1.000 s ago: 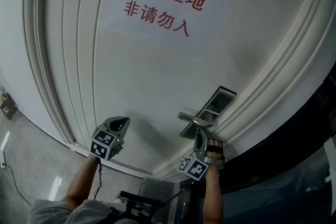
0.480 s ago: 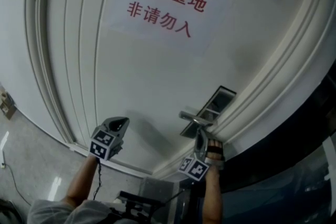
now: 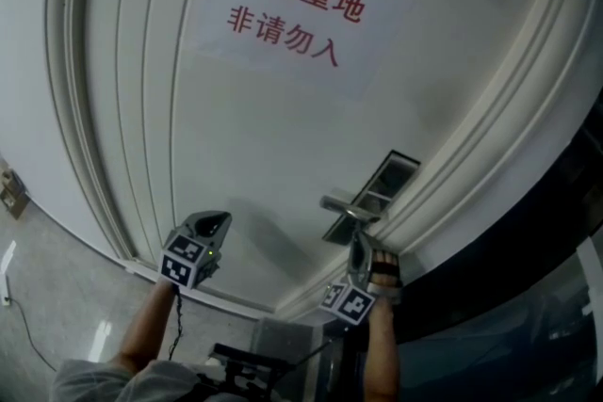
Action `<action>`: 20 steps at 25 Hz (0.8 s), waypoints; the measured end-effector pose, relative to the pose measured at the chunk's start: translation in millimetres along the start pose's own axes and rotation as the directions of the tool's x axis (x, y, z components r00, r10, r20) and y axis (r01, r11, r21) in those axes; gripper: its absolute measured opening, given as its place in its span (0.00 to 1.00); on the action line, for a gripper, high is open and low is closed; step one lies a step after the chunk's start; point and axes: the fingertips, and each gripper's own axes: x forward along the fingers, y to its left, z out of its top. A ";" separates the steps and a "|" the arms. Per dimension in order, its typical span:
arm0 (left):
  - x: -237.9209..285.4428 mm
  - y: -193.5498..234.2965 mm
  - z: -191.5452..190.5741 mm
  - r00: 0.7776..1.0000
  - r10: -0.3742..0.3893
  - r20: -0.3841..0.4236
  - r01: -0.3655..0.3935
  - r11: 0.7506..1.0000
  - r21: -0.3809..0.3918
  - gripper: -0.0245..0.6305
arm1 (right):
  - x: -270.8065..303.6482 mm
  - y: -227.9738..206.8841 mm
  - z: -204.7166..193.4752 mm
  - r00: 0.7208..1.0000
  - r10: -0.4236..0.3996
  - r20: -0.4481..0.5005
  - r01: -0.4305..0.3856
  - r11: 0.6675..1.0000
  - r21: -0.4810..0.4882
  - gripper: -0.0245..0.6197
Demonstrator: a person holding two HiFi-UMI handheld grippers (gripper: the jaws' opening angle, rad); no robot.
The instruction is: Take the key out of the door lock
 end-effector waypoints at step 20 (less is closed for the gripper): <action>-30.3 -15.7 -2.7 1.000 -0.017 0.001 0.017 1.000 0.010 0.03 | -54.0 -6.1 -1.9 1.000 0.013 0.008 -0.015 0.888 0.459 0.07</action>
